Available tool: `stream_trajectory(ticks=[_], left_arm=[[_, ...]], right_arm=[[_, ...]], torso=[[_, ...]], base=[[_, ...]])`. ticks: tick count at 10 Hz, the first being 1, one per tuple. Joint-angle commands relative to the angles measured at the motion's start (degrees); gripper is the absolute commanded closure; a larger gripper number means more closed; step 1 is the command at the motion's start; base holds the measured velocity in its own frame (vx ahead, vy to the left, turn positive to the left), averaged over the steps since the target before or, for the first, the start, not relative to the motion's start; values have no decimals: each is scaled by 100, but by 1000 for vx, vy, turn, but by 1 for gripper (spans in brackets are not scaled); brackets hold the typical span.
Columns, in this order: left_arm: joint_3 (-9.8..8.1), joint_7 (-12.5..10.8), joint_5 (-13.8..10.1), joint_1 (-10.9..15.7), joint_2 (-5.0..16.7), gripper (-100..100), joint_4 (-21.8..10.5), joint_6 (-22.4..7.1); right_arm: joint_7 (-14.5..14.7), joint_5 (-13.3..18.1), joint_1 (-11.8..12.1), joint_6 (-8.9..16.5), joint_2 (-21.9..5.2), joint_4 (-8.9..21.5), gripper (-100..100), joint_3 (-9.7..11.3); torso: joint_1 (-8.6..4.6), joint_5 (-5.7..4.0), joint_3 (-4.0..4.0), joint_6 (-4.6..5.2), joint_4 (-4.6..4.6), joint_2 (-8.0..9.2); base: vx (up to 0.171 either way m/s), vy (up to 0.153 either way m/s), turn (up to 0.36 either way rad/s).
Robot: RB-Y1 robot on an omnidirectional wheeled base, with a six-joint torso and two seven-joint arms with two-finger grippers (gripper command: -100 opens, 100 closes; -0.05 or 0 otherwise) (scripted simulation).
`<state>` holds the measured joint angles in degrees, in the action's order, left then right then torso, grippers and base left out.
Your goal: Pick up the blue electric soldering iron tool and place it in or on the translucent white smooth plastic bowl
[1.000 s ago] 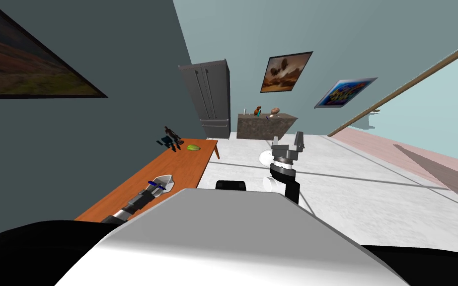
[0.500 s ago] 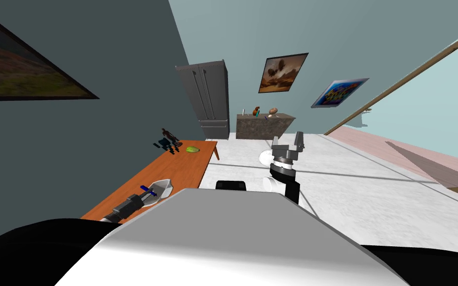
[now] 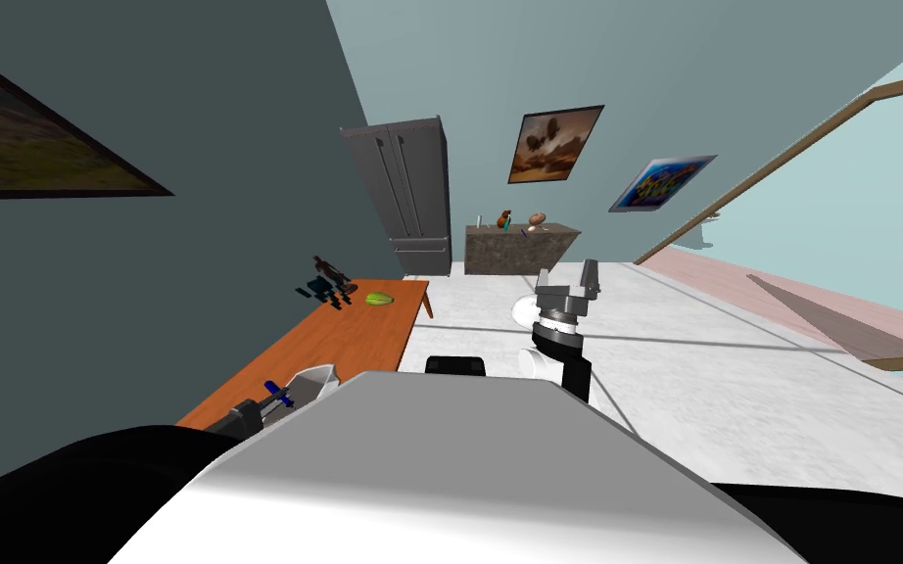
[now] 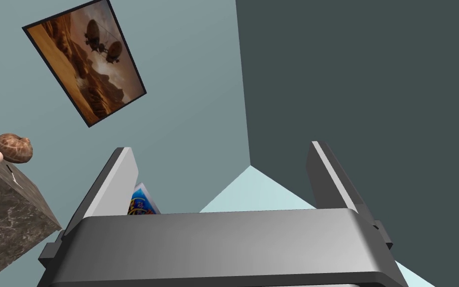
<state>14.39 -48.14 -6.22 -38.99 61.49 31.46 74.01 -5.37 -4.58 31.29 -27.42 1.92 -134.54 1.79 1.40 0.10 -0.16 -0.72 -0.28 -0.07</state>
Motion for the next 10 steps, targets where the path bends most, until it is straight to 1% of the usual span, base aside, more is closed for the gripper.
stream_trajectory(ticks=[1,2,4,5,6,7,8,10], left_arm=[[232,-121,170,286,-111,100,-286,286],[232,-121,170,394,-111,100,-461,290],[232,-121,170,394,-111,100,-797,290],[269,-137,182,369,-124,100,-809,268],[269,-137,182,369,-124,100,-809,268],[287,-149,205,433,-137,100,-915,344],[285,-146,201,419,-134,-100,-894,320],[285,-146,202,420,-134,-100,-896,322]], right_arm=[[0,0,0,0,0,0,0,0],[0,0,0,0,0,0,0,0],[0,0,0,0,1,0,0,0],[0,0,0,0,1,0,0,1],[0,0,0,0,1,0,0,1],[0,0,0,0,1,0,0,0],[0,0,0,0,1,0,0,1],[0,0,0,0,1,0,0,1]], torso=[[0,0,0,0,0,0],[3,6,-3,6,0,-5],[-18,-5,7,-3,3,13],[-23,-6,12,-6,5,20],[-22,-6,13,-5,7,22],[-22,-6,13,-3,8,21],[-24,-5,13,-2,8,20],[-27,-6,14,-2,8,21]], base=[[51,67,-17],[19,30,-7],[-3,0,1],[0,7,-3],[5,15,-5],[2,6,1],[0,0,0],[0,0,0]])
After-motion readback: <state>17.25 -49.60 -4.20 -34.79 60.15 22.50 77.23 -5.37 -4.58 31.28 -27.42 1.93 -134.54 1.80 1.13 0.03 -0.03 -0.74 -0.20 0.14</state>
